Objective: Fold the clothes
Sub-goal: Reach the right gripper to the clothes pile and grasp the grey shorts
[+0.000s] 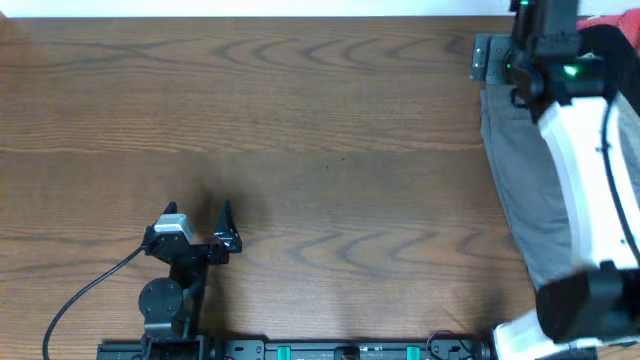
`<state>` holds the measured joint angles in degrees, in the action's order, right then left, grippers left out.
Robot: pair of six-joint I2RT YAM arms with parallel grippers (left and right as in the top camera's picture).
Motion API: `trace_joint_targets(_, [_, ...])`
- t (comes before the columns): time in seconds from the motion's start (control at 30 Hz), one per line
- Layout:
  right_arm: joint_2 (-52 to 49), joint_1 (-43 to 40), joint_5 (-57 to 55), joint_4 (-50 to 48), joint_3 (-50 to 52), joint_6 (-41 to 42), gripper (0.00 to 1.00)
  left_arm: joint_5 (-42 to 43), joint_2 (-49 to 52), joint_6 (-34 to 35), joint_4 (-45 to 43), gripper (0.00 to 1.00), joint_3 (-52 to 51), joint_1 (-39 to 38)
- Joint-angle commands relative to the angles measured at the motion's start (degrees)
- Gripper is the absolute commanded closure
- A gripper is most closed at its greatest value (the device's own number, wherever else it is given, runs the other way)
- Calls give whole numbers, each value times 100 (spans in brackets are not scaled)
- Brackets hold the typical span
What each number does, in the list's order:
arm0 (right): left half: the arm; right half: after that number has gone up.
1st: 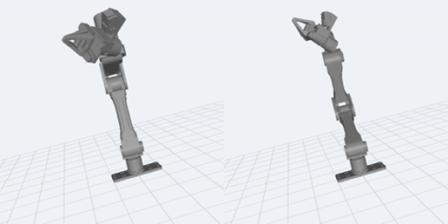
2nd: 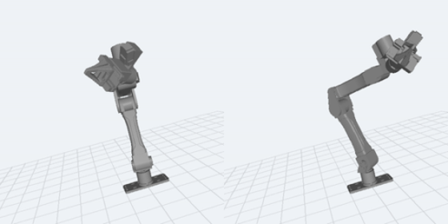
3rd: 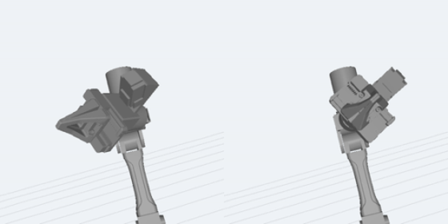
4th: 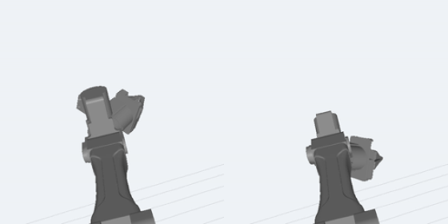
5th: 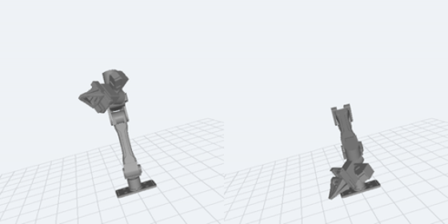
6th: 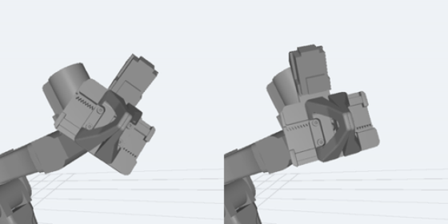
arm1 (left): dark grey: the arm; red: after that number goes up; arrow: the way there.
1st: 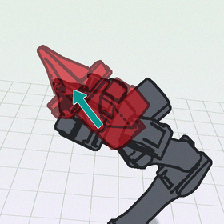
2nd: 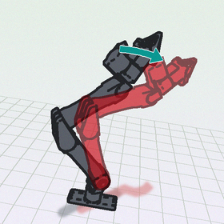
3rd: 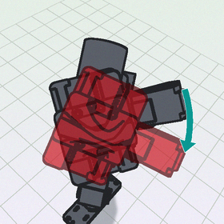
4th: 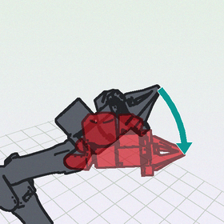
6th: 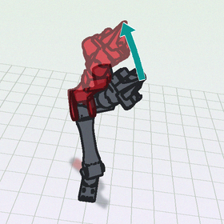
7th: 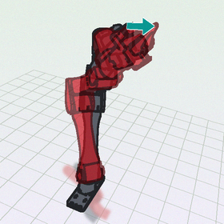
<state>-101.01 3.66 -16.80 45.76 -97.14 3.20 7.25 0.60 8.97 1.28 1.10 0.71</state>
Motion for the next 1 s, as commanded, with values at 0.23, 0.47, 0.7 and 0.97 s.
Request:
trace_joint_targets(0.23, [-1860, -94, -872, -518, -57, -216, 5, 63, -33, -37, 197, 2, -87, 24])
trace_joint_targets(0.47, [-2710, -321, -822, -804, -57, -269, 8, 63, -33, -37, 197, 2, -87, 24])
trace_joint_targets(0.7, [-3106, -398, -699, -870, -57, -267, 37, 63, -33, -37, 197, 2, -87, 24])
trace_joint_targets(0.97, [-3108, -398, -553, -841, -63, -184, 69, 63, -33, -37, 197, 2, -87, 24])
